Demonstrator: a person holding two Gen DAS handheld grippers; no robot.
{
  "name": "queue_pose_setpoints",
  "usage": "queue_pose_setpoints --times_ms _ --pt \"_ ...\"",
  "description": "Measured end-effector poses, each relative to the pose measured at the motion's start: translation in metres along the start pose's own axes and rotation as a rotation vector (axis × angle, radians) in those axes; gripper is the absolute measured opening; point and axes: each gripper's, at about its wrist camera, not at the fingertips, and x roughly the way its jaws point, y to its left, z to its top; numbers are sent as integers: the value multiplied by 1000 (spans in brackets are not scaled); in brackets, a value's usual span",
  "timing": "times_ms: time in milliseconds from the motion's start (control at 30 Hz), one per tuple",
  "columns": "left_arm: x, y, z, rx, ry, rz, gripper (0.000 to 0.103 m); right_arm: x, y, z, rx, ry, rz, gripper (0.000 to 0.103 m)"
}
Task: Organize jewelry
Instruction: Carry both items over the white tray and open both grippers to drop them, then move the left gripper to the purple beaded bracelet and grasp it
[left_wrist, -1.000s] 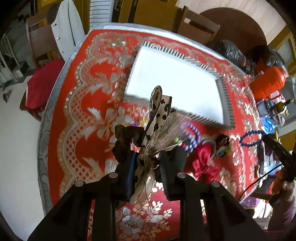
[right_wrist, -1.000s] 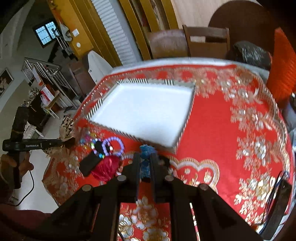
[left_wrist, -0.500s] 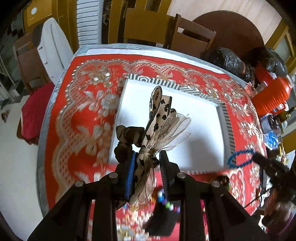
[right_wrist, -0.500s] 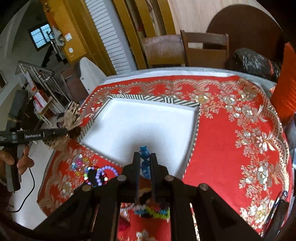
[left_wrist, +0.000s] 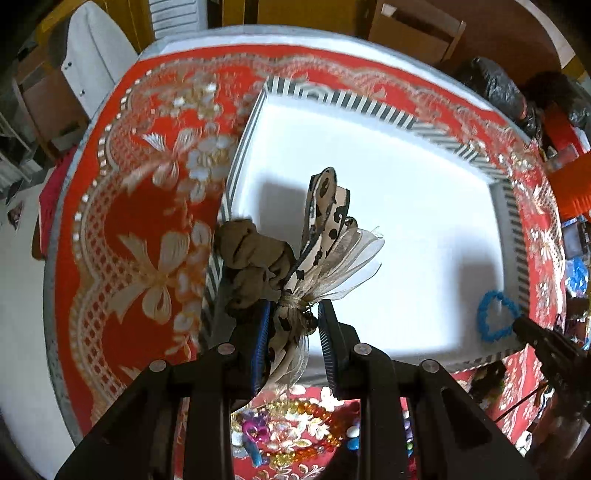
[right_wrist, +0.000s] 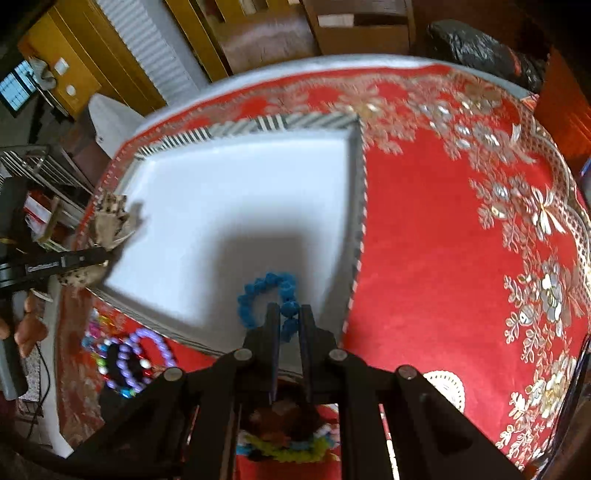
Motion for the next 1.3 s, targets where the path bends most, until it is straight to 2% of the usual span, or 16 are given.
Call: queue_pose_setpoints --times_ms 267,400,467,533,567,700,733,800,900,1067,1200,1300 --pt "1 -3 -17 -11 18 -11 6 -1 6 -11 -71 26 -37 10" --pt "-1 -2 -8 -23 -14 21 7 -3 3 -8 -56 19 -32 10" --pt "-2 -1 0 -42 -39 28 7 -4 3 -5 -44 8 -21 19" --pt "0 -1 6 -51 -49 39 8 -11 5 -4 -32 -16 -12 38" --pt "3 -1 8 -59 -39 26 12 -16 6 -4 -30 -29 -6 41" --pt "2 -4 9 -77 -22 -81 15 -33 9 -4 -31 -65 10 46" --pt "-1 -3 8 -80 -28 -86 20 -38 10 -5 -30 -73 15 46" --pt "-10 0 4 -95 -48 -69 26 -45 10 -7 -27 -85 27 46" --pt "-26 9 -1 -115 -56 -73 26 -58 13 -13 -24 -109 54 46" --pt "-60 11 -28 -97 -95 -1 26 -82 19 -24 -44 -151 91 47" --pt "-77 6 -50 -104 -128 56 26 -97 22 -35 -67 -180 94 53" --pt "-88 -1 -67 -96 -148 64 26 -108 23 -44 -74 -193 100 54"
